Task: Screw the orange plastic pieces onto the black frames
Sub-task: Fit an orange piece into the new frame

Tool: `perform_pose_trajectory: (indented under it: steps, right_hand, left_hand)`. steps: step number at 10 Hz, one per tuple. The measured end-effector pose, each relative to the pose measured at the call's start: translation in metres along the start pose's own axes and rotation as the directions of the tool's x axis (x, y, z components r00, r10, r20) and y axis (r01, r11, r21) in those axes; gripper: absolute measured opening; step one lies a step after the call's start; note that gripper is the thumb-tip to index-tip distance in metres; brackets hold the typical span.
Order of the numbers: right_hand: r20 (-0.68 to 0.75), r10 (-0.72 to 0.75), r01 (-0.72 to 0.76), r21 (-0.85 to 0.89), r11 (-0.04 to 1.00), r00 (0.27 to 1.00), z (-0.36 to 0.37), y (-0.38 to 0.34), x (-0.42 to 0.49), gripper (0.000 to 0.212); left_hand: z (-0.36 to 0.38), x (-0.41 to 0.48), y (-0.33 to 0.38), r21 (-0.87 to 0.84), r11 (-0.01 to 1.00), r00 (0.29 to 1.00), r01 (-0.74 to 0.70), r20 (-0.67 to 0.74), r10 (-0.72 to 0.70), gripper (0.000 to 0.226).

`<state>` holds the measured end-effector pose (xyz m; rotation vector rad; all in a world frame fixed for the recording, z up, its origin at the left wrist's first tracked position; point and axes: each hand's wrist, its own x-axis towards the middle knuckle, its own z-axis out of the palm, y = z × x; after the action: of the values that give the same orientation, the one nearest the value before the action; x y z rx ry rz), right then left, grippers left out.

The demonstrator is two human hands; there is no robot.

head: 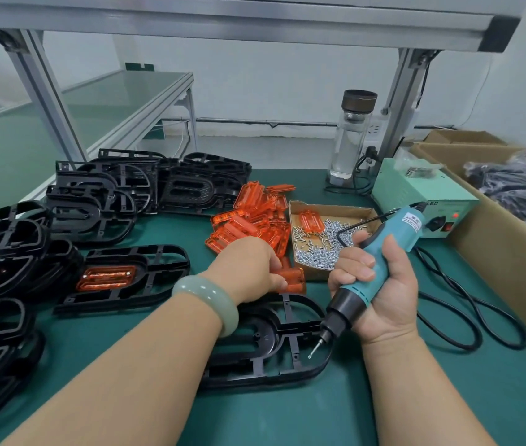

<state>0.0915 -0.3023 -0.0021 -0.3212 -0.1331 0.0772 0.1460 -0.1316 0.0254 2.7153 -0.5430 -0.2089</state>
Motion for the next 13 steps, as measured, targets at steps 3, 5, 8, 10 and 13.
perform_pose_trajectory:
  steps: [3, 5, 8, 10, 13]
  right_hand:
    - [-0.011, 0.004, -0.004, 0.022, 1.000, 1.000, -0.001, -0.001, 0.001, 0.054]
    - [-0.003, 0.012, -0.012, 0.043, 0.999, 1.000, -0.001, -0.001, 0.001, 0.054]
    - [0.005, 0.016, -0.016, 0.028, 0.999, 1.000, -0.002, -0.001, 0.000, 0.051]
    - [0.001, 0.007, -0.007, 0.026, 1.000, 1.000, -0.002, -0.001, 0.000, 0.050]
    - [0.001, 0.007, -0.007, 0.042, 0.999, 1.000, -0.001, -0.001, -0.001, 0.052]
  left_hand:
    - [-0.007, -0.012, -0.009, -0.537, 0.843, 0.990, 0.039, -0.091, -0.105, 0.019]
    - [-0.014, -0.036, -0.010, -0.946, 0.254, 0.979, 0.201, 0.188, -0.075, 0.014]
    - [-0.005, -0.062, -0.007, -0.997, 0.047, 0.998, 0.067, 0.066, -0.022, 0.029]
    - [-0.004, -0.073, -0.011, -0.595, 0.783, 0.930, -0.180, -0.362, -0.061, 0.055]
    - [-0.007, -0.084, 0.001, -0.277, 0.917, 0.808, -0.286, -0.584, 0.075, 0.061]
